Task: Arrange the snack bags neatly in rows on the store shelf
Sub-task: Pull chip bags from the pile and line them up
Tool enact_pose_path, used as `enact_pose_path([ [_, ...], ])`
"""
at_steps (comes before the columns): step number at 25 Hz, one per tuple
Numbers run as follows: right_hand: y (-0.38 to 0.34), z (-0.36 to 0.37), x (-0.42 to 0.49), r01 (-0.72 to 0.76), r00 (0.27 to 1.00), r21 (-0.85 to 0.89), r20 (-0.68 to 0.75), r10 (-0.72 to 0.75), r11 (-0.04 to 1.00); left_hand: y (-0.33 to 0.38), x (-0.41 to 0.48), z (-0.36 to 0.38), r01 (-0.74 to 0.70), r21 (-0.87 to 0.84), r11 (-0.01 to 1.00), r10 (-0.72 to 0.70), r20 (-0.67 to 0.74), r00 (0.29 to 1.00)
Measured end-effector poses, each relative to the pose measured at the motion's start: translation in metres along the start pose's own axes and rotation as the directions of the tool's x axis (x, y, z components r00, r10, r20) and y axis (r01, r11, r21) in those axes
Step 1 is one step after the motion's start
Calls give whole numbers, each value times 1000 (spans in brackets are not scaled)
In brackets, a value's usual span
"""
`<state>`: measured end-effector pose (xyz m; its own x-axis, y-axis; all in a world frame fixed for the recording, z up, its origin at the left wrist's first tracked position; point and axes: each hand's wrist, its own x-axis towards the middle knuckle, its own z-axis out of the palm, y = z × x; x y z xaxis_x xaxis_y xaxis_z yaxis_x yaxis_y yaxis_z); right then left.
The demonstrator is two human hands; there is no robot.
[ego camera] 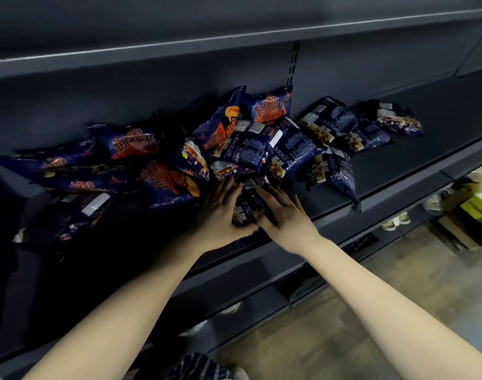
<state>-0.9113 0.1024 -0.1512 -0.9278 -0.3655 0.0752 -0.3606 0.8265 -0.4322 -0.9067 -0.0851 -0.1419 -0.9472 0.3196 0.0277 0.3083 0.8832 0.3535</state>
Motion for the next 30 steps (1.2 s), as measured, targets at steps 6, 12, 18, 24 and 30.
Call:
enact_pose_path([
  [6, 2, -5, -5, 86, 995, 133, 48, -93, 987, 13, -6, -19, -62, -39, 997, 68, 168, 984],
  [12, 0, -21, -14, 260, 956, -17, -137, -260, 965, 32, -17, -59, -162, -417, 894, 151, -58, 987],
  [18, -24, -79, 2, 111, 962, 632, -264, 77, 767, 18, -39, -118, -197, -696, 690, -106, -367, 924],
  [24, -73, -63, 25, -130, 984, 990, 124, 126, 44, -14, -86, -133, -60, -887, 458, -329, -232, 915],
  [30, -164, -2, 35, -286, 934, 944, 313, -171, 165, -39, -147, -124, 24, -854, 520, -523, -295, 800],
])
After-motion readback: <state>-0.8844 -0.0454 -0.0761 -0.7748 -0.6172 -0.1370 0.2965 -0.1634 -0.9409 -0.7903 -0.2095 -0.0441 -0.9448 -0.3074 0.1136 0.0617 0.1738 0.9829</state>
